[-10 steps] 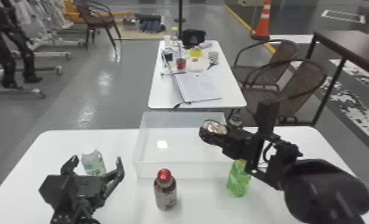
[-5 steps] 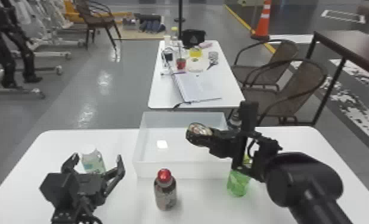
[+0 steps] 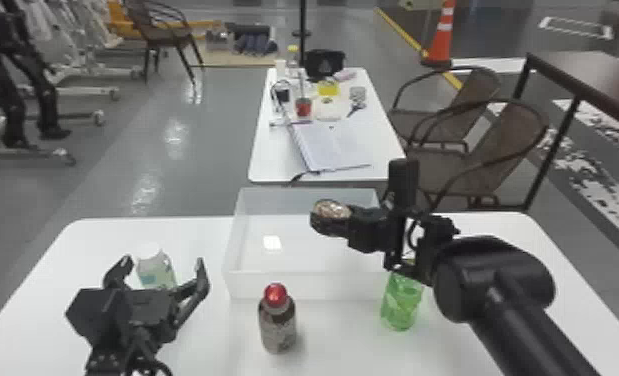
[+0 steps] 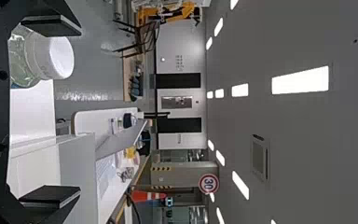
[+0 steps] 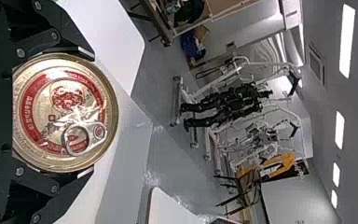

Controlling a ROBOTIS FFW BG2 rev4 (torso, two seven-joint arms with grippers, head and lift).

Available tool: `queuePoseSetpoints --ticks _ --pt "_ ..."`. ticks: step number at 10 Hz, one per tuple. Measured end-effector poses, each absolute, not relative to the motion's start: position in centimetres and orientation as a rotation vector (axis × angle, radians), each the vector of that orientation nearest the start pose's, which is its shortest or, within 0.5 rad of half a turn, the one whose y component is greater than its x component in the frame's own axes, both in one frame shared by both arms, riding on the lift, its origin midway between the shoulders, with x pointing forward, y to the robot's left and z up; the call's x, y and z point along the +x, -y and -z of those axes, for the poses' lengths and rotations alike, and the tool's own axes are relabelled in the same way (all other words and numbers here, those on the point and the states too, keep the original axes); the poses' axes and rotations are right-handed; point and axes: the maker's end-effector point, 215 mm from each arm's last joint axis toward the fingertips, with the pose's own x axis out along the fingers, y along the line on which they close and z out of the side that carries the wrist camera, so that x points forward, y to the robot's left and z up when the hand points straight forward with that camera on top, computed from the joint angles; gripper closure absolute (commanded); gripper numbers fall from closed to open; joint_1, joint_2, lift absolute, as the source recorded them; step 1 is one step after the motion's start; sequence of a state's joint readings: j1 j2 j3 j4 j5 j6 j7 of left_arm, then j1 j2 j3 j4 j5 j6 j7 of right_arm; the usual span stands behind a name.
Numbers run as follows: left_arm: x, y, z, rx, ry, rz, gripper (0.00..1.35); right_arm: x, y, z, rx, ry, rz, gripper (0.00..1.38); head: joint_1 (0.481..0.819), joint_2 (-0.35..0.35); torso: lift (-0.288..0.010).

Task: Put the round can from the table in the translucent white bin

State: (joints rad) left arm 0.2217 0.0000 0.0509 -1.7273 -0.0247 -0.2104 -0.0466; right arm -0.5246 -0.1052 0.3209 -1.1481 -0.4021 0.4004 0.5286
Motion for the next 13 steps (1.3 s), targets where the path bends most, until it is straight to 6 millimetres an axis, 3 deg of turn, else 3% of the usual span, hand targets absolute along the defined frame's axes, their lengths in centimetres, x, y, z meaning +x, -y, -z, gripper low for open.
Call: queuePoseSetpoints --ticks 2,3,5,6,9,10,11,13 --pt "52.4 -24.6 31.5 0.042 0.145 0.002 0.11 65.9 2.1 35.8 0.203 -0.355 -0.774 1.0 0.549 0.0 -0.1" --pt "52.4 -24.6 31.5 0.042 0.146 0.002 0.11 66.0 2.5 36.6 0.206 -0.368 -0.765 0.84 0.549 0.0 -0.1" --pt "52.4 -24.7 31.4 0.041 0.148 0.001 0.11 65.9 2.6 37.2 0.226 -0.376 -0.76 0.17 0.549 0.0 -0.1" --pt "52.4 -24.7 31.3 0.042 0.15 0.001 0.11 66.0 2.5 36.8 0.235 -0.363 -0.761 0.06 0.549 0.0 -0.1" --pt "52.4 -24.6 31.4 0.044 0.148 0.002 0.11 66.3 2.3 35.9 0.243 -0.338 -0.765 0.14 0.549 0.0 -0.1" --pt "52.4 -24.6 31.4 0.045 0.149 0.003 0.11 66.3 2.0 34.6 0.243 -0.306 -0.775 0.14 0.549 0.0 -0.1" --pt "52.3 -24.5 31.4 0.046 0.149 0.003 0.11 66.1 1.3 32.3 0.232 -0.254 -0.795 0.14 0.549 0.0 -0.1" --pt "52.3 -24.5 31.3 0.047 0.151 0.003 0.11 65.5 0.9 26.0 0.189 -0.114 -0.8 0.14 0.549 0.0 -0.1"
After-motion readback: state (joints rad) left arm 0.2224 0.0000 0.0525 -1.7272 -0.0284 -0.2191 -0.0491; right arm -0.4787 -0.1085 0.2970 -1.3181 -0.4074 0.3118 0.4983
